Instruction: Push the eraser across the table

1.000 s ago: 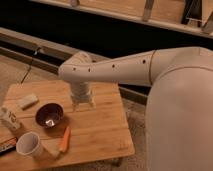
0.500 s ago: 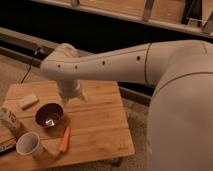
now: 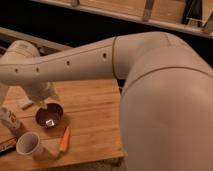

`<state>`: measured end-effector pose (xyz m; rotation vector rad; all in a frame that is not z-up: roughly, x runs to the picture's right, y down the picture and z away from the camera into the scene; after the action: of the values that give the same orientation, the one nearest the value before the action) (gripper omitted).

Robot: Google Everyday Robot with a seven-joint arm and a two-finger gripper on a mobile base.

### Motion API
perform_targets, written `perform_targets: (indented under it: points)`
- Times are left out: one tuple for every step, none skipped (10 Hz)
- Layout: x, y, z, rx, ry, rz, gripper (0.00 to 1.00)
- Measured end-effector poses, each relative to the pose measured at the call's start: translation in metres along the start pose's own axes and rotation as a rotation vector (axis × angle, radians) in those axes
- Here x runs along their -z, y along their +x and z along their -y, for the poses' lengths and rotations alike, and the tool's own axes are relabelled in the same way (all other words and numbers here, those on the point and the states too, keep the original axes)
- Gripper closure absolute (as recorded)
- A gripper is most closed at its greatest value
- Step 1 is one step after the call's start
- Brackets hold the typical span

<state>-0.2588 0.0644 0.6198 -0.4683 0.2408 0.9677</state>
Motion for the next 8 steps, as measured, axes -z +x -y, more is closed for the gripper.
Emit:
perform_targets:
  points:
    - [-0.005, -0.009, -0.029, 0.073, -0.007, 0.000, 0.80]
    - [-0.009, -0.014, -0.050, 0.125, -0.013, -0.005, 0.90]
    - [-0.013, -0.017, -0.066, 0.168, -0.016, -0.010, 0.97]
    - [-0.020, -0.021, -0.087, 0.220, -0.023, -0.021, 1.00]
    - [-0.024, -0.022, -0.096, 0.242, -0.025, -0.027, 1.00]
    - [-0.032, -0.024, -0.110, 0.277, -0.031, -0.040, 1.00]
    - [-0.041, -0.026, -0.124, 0.308, -0.036, -0.056, 1.00]
    - [-0.049, -0.027, -0.133, 0.326, -0.036, -0.069, 1.00]
